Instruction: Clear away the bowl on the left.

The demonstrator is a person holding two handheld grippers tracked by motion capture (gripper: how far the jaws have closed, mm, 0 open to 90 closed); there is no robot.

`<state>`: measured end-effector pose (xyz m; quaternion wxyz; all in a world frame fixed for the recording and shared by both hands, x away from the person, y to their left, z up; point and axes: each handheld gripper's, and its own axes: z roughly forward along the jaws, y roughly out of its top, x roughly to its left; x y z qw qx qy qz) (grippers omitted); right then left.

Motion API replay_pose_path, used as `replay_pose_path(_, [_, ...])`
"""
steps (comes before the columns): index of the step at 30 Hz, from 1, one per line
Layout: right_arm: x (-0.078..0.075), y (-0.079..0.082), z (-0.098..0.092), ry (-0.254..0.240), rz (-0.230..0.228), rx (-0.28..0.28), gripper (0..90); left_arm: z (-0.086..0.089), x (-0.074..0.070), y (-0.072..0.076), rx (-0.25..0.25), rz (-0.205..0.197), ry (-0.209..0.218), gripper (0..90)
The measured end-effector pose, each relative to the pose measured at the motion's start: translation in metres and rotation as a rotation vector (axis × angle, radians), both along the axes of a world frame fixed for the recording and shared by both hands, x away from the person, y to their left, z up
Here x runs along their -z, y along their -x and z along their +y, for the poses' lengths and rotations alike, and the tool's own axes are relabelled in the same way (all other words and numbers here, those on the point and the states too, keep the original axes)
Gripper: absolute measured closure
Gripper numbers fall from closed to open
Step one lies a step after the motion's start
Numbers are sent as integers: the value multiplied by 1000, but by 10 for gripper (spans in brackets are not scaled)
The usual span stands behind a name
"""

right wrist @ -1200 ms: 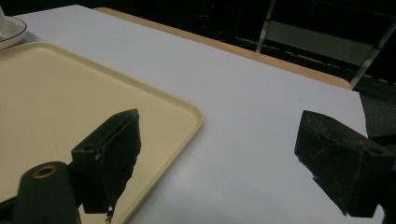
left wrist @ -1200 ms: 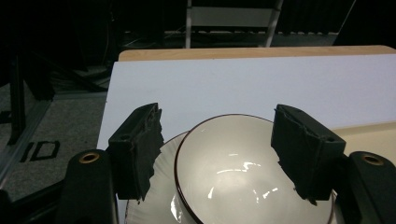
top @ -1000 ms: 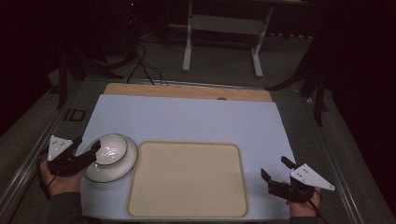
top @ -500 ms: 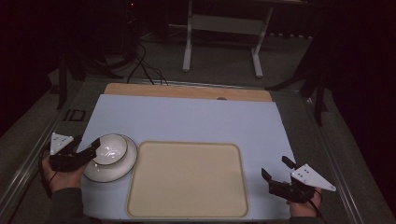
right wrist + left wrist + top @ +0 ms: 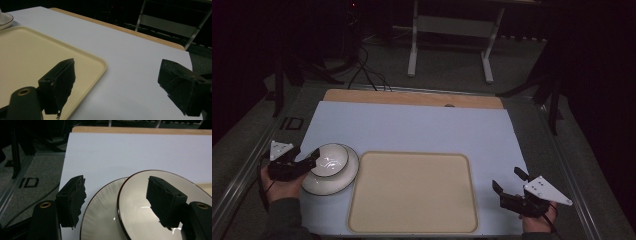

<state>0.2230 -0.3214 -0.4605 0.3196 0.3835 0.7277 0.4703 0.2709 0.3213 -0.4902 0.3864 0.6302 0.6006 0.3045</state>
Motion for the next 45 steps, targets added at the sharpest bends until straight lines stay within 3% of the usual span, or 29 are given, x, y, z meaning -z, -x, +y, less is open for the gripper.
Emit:
replay_pose_path(7, [0, 0, 0, -2, -2, 2, 140, 2, 6, -5, -6, 38, -9, 322])
replay_pose_path(18, [-1, 1, 0, -1, -7, 4, 140, 8, 17, -11, 0, 115, 34, 340])
replay_pose_path(38, [-1, 1, 0, 0, -8, 8, 140, 9, 25, -17, 45, 188, 92, 411])
replay_pose_path(40, [-1, 1, 0, -1, -8, 8, 140, 11, 27, -17, 52, 191, 122, 417])
replay_pose_path(45, [-1, 1, -1, -2, -7, 9, 141, 12, 28, -18, 65, 201, 146, 425])
